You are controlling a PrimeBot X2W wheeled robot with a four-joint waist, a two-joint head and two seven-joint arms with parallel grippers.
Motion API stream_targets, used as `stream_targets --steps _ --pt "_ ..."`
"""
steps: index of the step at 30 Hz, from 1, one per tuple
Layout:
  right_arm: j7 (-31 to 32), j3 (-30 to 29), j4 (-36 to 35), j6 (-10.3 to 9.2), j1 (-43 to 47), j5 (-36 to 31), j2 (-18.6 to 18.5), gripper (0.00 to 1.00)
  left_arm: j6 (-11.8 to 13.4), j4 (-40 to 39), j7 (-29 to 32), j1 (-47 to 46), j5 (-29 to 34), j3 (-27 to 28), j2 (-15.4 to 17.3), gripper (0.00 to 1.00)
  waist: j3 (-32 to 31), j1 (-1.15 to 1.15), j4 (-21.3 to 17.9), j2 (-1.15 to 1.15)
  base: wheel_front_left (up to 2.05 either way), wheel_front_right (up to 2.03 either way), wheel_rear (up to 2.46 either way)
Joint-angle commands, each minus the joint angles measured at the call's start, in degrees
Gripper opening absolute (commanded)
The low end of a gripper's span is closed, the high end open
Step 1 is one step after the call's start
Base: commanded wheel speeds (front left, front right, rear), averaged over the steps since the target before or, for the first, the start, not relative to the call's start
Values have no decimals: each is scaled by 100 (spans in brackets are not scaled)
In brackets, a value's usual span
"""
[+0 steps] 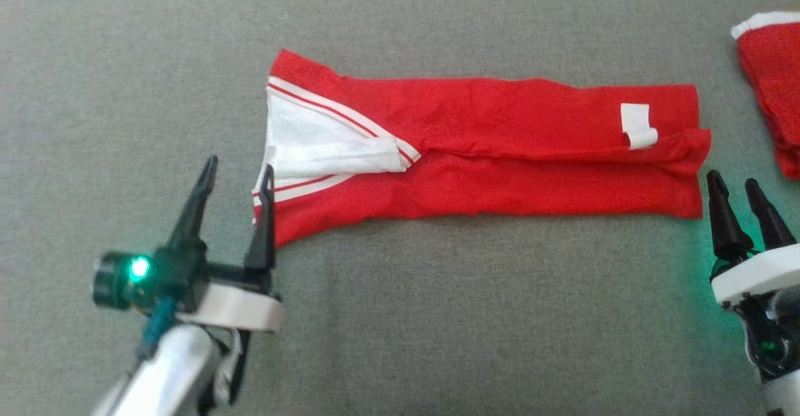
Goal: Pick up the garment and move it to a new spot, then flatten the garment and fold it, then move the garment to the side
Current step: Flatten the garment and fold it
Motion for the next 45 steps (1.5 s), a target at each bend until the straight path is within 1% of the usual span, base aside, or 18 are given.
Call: stream_targets --steps 1,5,6,8,11,12,15,16,17,18,21,23,30,33,36,40,42,45 --pt "-26 -124 -156 -4 -69 -145 61 100 136 -320 -54 219 372 536 -99 100 -138 0 112 0 0 0 0" --pt "42 -574 86 -4 -249 -436 358 100 188 -662 -54 944 1028 1089 -741 100 -320 0 330 0 0 0 0" --pt "42 -574 86 -4 -249 -436 358 100 188 -662 -54 944 1028 1089 -741 100 -320 0 330 0 0 0 0" --pt "110 -814 318 -4 -387 -690 451 100 147 -809 -54 1220 1351 1254 -999 100 -394 0 447 0 0 0 0" --pt "339 -1150 777 -4 -580 -1016 619 100 13 -945 -54 1509 1796 1364 -1290 100 -476 0 639 0 0 0 0" --pt "524 -1326 1136 -4 -665 -1226 709 100 -91 -981 -54 1635 1997 1422 -1455 100 -528 0 751 0 0 0 0" --pt "765 -1453 1619 -4 -782 -1451 840 100 -249 -965 -54 1746 2211 1549 -1620 100 -574 0 852 0 0 0 0" --pt "824 -1455 1736 -4 -818 -1483 882 61 -293 -961 -54 1768 2283 1596 -1658 100 -588 0 873 0 0 0 0" --pt "877 -1461 1832 -4 -849 -1490 923 36 -330 -961 -54 1790 2346 1646 -1692 100 -601 0 889 0 0 0 0" --pt "899 -1462 1891 -4 -875 -1498 946 2 -366 -960 -54 1812 2406 1696 -1718 100 -612 0 899 0 0 0 0" --pt "828 -1505 1907 -4 -910 -1477 960 0 -452 -965 -54 1902 2530 1872 -1782 100 -645 0 885 0 0 0 0" --pt "730 -1566 1825 -4 -895 -1465 861 0 -507 -967 -54 1974 2580 1991 -1826 100 -662 0 848 0 0 0 0" --pt "729 -1789 1174 -4 -768 -1403 -2 0 -680 -1000 -54 2166 2746 2290 -1953 100 -722 0 602 0 0 0 0" --pt "925 -1728 623 -4 -809 -1312 -175 0 -782 -996 -54 2192 2804 2369 -1991 100 -763 0 487 0 0 0 0" --pt "1153 -1475 -161 -4 -898 -947 -14 0 -870 -992 -54 2199 2865 2418 -2038 100 -795 0 416 0 0 0 0" --pt "1445 -928 -1219 -4 -909 -396 459 0 -967 -962 -54 2235 2912 2470 -2102 100 -847 0 390 0 0 0 0" --pt "1519 -619 -1587 -4 -917 -271 711 0 -1025 -941 -54 2242 2912 2494 -2134 100 -852 0 411 0 0 0 0" --pt "1581 -42 -1849 -4 -994 -232 1066 0 -1101 -917 -54 2209 2927 2521 -2184 100 -824 0 493 0 0 0 0"
